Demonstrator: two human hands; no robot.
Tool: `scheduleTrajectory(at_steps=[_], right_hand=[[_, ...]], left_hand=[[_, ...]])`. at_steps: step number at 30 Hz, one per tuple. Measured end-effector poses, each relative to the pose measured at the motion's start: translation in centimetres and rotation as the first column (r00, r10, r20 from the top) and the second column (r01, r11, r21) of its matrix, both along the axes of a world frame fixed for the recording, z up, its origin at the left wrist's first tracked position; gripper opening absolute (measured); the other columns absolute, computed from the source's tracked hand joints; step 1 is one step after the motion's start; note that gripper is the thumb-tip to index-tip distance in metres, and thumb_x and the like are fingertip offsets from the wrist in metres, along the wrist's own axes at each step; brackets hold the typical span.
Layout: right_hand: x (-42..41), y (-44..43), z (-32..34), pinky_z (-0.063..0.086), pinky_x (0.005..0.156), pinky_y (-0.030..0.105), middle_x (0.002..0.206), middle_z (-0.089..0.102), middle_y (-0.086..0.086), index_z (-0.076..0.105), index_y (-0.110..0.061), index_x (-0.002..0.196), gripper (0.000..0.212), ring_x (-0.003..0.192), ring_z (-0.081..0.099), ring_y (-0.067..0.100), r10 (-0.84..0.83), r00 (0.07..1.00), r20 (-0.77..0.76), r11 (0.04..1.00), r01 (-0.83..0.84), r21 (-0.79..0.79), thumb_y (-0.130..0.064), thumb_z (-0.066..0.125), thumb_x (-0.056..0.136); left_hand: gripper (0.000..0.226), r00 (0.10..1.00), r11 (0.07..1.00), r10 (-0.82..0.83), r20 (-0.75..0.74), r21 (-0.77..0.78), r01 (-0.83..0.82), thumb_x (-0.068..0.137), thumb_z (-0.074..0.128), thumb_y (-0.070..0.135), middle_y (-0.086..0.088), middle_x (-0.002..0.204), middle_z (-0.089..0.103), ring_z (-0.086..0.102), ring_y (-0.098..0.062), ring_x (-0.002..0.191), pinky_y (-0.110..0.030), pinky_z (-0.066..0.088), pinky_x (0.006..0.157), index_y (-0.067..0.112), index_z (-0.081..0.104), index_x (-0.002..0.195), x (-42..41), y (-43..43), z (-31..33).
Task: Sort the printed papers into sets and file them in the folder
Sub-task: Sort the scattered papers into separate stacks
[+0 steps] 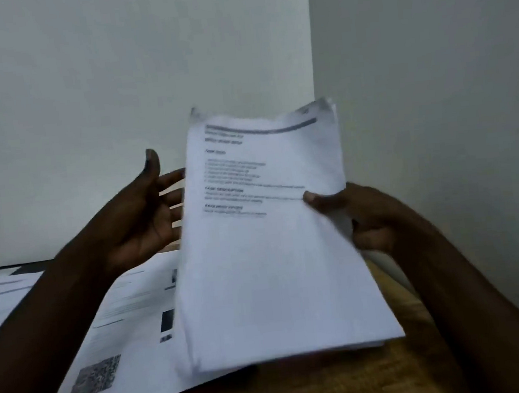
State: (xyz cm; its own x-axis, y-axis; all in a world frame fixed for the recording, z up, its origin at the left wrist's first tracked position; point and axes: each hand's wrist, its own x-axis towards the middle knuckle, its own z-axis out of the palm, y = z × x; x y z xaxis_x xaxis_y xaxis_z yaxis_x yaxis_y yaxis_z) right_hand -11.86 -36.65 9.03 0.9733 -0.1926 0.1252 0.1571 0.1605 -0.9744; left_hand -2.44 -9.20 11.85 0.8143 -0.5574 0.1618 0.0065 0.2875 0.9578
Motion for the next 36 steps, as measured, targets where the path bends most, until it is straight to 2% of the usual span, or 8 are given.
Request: scheduleTrajectory(at_steps=[2,5,8,15,19,26,30,36], right_hand=[[0.2,2.2,-0.8,0.061,0.066,0.034,0.100,0.072,0.014,0.066,-0.006,0.105,0.017,0.076,0.072,0.022,0.142,0.985,-0.102,0.989,-0.145,-0.027,-0.006,0.064,0.088],[0.9,4.0,-2.0,0.058,0.083,0.041,0.110,0.072,0.013,0.061,-0.006,0.118,0.034,0.098,0.070,0.028,0.267,0.940,-0.210,0.956,-0.286,-0.063,-0.012,0.068,0.086],[1.2,4.7,-2.5,0.057,0.088,0.038,0.113,0.071,0.011,0.061,-0.007,0.119,0.029,0.102,0.069,0.026,0.340,0.921,-0.191,0.929,-0.360,-0.083,-0.019,0.061,0.093],[3.4,4.6,-3.7,0.056,0.082,0.035,0.102,0.074,0.009,0.066,-0.006,0.108,0.035,0.093,0.070,0.026,-0.029,0.998,0.053,0.955,0.043,-0.294,-0.037,0.056,0.096],[5.7,4.3,-3.4,0.047,0.076,0.031,0.090,0.070,0.008,0.070,-0.006,0.094,0.026,0.084,0.063,0.021,-0.136,0.967,0.215,0.885,0.216,-0.411,-0.022,0.051,0.100],[9.8,5.7,-4.5,0.047,0.095,0.038,0.095,0.074,-0.008,0.075,-0.032,0.083,0.025,0.102,0.064,0.016,-0.207,0.928,0.309,0.824,0.336,-0.456,-0.020,0.055,0.095],[9.8,5.5,-5.3,0.050,0.097,0.047,0.094,0.074,-0.006,0.075,-0.031,0.082,0.027,0.101,0.066,0.021,-0.223,0.930,0.293,0.853,0.331,-0.403,-0.019,0.055,0.094],[9.2,5.3,-5.6,0.048,0.096,0.040,0.096,0.074,-0.004,0.075,-0.026,0.088,0.024,0.102,0.065,0.020,-0.165,0.931,0.326,0.846,0.304,-0.439,-0.017,0.054,0.096]], left_hand=[[0.059,0.999,0.998,-0.035,-0.021,0.045,0.036,0.091,0.050,0.054,-0.014,0.127,0.065,0.063,-0.030,0.117,-0.052,0.052,0.092,0.013,0.059,0.132,-0.7,0.4,0.3],[0.044,0.996,0.998,0.028,-0.081,0.054,-0.023,0.092,0.052,0.025,-0.020,0.121,0.067,0.068,-0.034,0.106,-0.050,0.057,0.081,0.004,0.057,0.131,-0.9,1.3,-0.5],[0.050,0.987,0.995,0.089,-0.133,0.061,-0.081,0.086,0.053,0.013,-0.022,0.124,0.065,0.064,-0.036,0.111,-0.053,0.054,0.083,0.002,0.053,0.135,-0.2,2.9,-2.6],[0.031,0.996,0.996,0.064,-0.060,0.066,-0.060,0.095,0.050,0.008,-0.021,0.114,0.070,0.070,-0.036,0.100,-0.044,0.060,0.075,0.002,0.059,0.124,-0.4,2.4,-7.4],[0.029,0.996,0.995,0.088,-0.004,0.058,-0.087,0.096,0.052,0.009,-0.021,0.113,0.070,0.070,-0.036,0.099,-0.040,0.060,0.072,0.000,0.060,0.122,-0.1,1.9,-8.2],[0.037,0.976,0.976,0.216,0.023,-0.029,-0.215,0.096,0.055,0.006,-0.022,0.123,0.065,0.064,-0.041,0.110,-0.060,0.051,0.092,0.007,0.052,0.133,1.8,2.5,-10.0],[0.042,0.966,0.969,0.242,0.092,-0.068,-0.237,0.095,0.055,0.004,-0.007,0.116,0.070,0.069,-0.026,0.099,-0.042,0.059,0.081,0.026,0.054,0.131,2.7,2.8,-9.1],[0.018,0.899,0.910,0.413,0.143,-0.039,-0.412,0.095,0.056,0.007,-0.014,0.095,0.071,0.068,-0.025,0.081,-0.033,0.061,0.069,0.007,0.066,0.110,2.9,2.8,-9.3]])
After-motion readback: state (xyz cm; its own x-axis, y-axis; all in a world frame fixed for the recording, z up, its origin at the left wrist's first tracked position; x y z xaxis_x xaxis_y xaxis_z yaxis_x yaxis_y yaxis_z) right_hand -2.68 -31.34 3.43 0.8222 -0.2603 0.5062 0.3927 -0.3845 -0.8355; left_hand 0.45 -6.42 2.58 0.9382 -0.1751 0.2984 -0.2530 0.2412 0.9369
